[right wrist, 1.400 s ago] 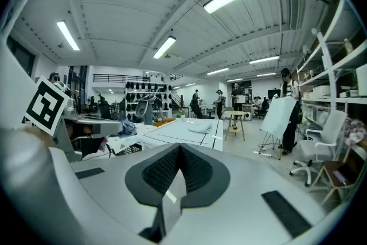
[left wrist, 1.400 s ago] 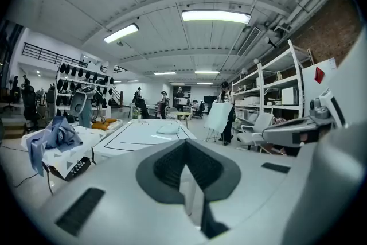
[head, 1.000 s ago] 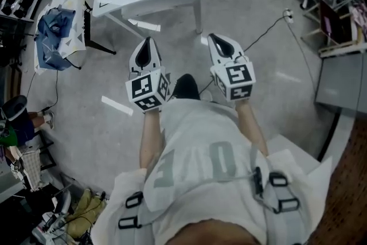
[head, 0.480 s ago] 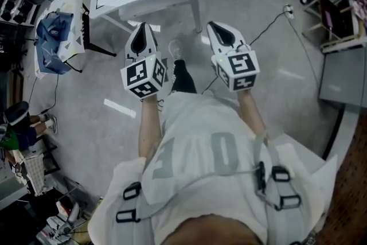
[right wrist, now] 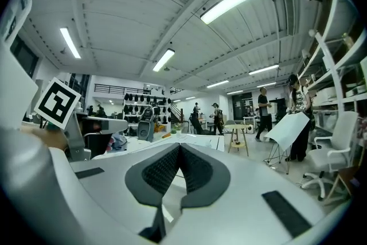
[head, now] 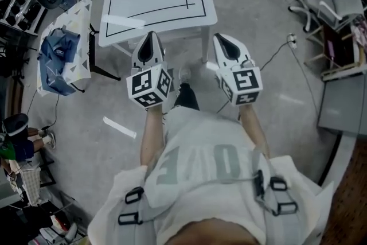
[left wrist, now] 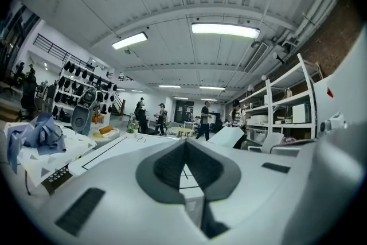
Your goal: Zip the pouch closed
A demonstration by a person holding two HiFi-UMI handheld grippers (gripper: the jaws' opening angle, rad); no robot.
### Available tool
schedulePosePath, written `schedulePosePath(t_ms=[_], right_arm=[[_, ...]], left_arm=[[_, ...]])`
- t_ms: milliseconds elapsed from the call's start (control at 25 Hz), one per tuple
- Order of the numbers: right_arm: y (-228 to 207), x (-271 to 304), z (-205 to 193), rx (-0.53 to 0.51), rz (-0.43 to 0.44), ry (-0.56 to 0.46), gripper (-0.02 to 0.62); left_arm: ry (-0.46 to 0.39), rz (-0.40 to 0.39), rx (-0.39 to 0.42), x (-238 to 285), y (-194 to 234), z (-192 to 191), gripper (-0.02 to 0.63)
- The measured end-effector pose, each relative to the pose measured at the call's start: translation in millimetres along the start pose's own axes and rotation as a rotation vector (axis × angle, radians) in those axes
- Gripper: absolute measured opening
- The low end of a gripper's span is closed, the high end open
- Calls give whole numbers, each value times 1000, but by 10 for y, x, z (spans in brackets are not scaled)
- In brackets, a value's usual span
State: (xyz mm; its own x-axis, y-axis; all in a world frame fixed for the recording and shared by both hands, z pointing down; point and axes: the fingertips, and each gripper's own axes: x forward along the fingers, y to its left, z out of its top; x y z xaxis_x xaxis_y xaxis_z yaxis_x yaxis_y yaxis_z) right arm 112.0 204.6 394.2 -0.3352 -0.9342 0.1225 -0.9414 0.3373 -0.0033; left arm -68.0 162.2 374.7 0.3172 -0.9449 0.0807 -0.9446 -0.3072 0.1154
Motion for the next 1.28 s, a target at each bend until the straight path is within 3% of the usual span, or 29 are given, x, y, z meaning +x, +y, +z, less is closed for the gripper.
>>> schedulePosePath(t_ms=[560,680,800,1040,1280], right_arm=[[-305,2469,453,17,-46,60,8],[-351,2886,504,19,-67,77,8],[-389,3180,522,44,-104,87,8],[-324,3438,458,62,-92,102,8],[-447,3657,452,67,-66,107,8]], left_arm=[[2,-39,-37,2010,1213,477,8],[3,-59,-83,2402,1441,522,8],[7,-84,-136,2696,1588,546,8],[49,-108,-111,2913,1654,411,8],[66,-82,-107,3063,1618,334,8]])
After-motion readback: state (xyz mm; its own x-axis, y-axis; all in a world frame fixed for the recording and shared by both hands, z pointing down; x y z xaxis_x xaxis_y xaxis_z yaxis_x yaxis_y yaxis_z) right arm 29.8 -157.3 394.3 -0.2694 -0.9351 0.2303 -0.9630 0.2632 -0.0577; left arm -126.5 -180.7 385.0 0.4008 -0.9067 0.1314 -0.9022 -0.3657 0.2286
